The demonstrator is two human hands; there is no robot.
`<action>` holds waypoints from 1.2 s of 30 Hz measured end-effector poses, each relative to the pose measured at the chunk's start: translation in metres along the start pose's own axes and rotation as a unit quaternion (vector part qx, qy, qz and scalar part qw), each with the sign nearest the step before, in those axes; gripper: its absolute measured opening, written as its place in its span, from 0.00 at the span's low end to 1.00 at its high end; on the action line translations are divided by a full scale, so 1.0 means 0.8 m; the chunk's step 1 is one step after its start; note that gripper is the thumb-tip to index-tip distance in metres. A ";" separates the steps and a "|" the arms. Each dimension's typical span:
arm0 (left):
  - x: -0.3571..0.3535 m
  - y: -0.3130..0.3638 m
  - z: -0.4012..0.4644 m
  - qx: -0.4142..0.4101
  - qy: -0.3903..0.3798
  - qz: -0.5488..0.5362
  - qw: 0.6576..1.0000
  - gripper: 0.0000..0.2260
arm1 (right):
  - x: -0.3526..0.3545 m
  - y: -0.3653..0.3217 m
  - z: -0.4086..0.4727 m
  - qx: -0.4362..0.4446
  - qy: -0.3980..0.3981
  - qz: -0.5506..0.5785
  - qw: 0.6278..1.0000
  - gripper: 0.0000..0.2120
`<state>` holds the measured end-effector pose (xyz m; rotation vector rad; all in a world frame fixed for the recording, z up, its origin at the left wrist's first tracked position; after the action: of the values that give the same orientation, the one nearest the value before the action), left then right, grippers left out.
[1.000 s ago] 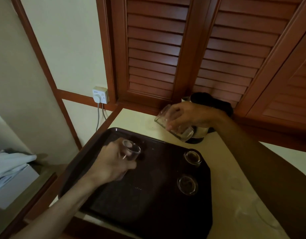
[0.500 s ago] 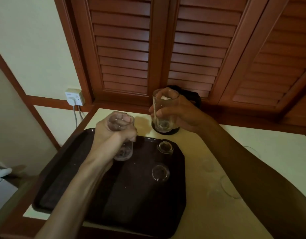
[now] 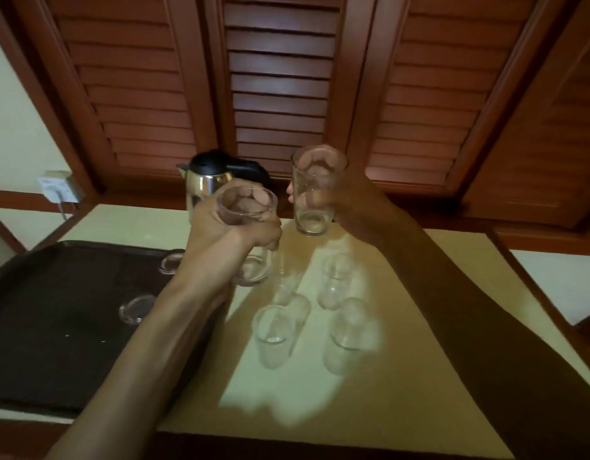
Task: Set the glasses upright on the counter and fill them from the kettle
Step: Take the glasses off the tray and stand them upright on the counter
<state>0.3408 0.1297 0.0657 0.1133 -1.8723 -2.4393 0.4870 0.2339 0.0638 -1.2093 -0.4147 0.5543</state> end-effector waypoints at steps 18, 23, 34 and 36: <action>-0.293 -0.124 -0.081 0.025 -0.026 0.039 0.999 0.20 | 0.192 0.085 -0.167 -0.041 0.003 0.006 0.999 0.22; -0.305 -0.184 -0.096 0.062 -0.011 0.023 0.998 0.20 | 0.202 0.131 -0.179 -0.111 0.017 0.010 0.994 0.26; -0.298 -0.206 -0.109 0.040 -0.009 0.023 0.999 0.20 | 0.198 0.174 -0.200 -0.113 0.056 -0.008 0.992 0.27; -0.298 -0.205 -0.111 0.033 -0.002 0.027 0.999 0.21 | 0.194 0.177 -0.200 -0.111 0.049 -0.016 0.993 0.26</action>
<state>0.5859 0.1096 -0.1112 0.0601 -1.9316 -2.3464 0.6779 0.2418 -0.1186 -1.4337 -0.4193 0.4270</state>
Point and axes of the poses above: each hand's wrist, its own z-axis towards the middle knuckle, its own x-axis out of the back of the hand, y = z × x, the point moved 7 cm from there along z, towards the middle knuckle, and after that the axes turned 3 degrees about -y, right-handed, at the moved point
